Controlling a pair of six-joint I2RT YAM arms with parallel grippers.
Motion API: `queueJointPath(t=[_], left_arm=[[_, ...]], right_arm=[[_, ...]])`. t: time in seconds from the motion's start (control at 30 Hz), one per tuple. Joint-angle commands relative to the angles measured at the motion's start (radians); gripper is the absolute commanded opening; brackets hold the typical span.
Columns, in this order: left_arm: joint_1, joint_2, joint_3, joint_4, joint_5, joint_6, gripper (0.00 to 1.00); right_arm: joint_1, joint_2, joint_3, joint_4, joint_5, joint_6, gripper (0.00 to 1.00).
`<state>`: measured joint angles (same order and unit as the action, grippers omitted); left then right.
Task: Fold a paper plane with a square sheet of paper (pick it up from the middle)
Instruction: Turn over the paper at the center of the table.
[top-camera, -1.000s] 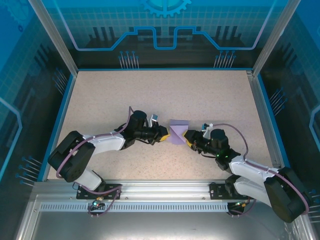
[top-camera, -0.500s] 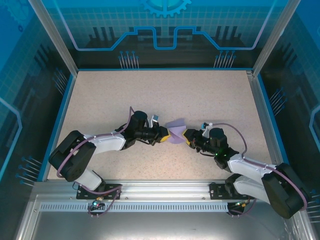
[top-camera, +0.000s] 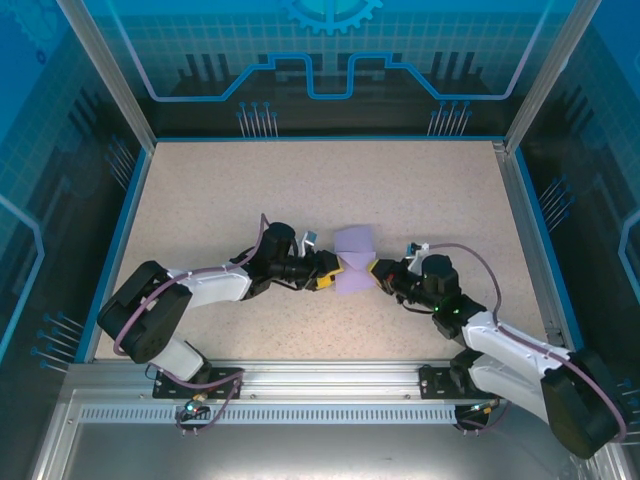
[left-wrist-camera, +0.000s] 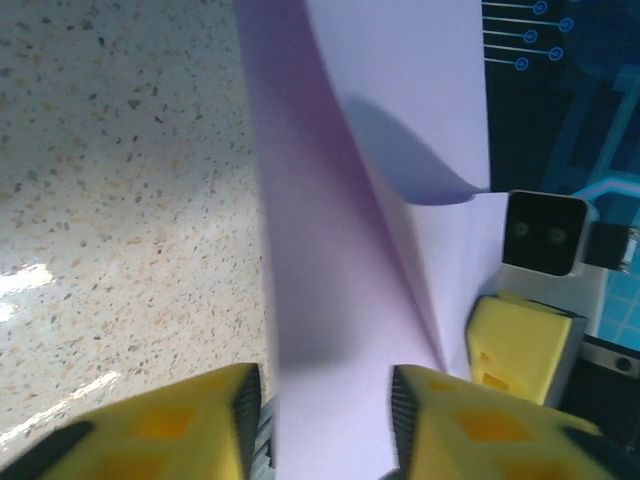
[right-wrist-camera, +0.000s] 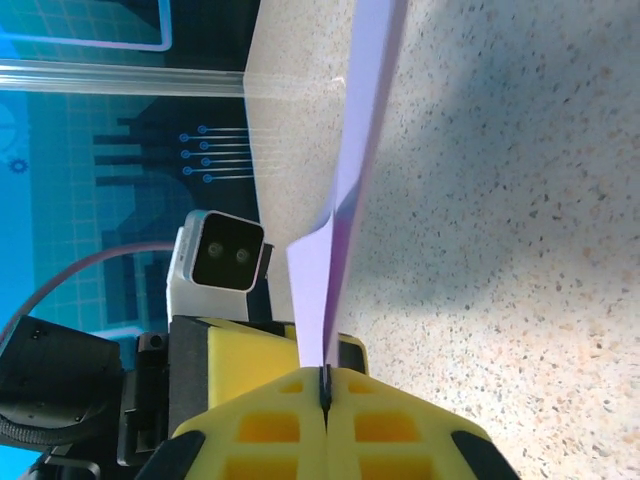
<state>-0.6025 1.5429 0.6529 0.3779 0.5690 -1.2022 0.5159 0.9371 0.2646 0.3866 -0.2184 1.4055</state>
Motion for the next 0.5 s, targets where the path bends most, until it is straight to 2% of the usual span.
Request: queueJointPath(t=[0.0,0.1,0.2,0.27,0.47], left_arm=[[0.018,-0.063,0.032,-0.107,-0.011,0.075,0.55],[0.043,-0.13,0.072,-0.271,-0.046,0.177,0.67],[0.073,-0.177,0.127,-0.422,-0.074,0.276,0.72],[0.105,-0.19,0.161,-0.492,-0.067,0.326,0.75],[0.178,-0.197,0.239,-0.627,-0.046,0.418,0.78]], right_arm=[[-0.013,-0.055,0.086,-0.303,0.059,-0.188,0.0],[-0.014,-0.066,0.208,-0.585,0.156,-0.406,0.0],[0.013,-0.029,0.343,-0.838,0.315,-0.591,0.0],[0.057,0.015,0.437,-0.98,0.465,-0.681,0.0],[0.267,0.24,0.697,-1.276,0.948,-0.775,0.0]])
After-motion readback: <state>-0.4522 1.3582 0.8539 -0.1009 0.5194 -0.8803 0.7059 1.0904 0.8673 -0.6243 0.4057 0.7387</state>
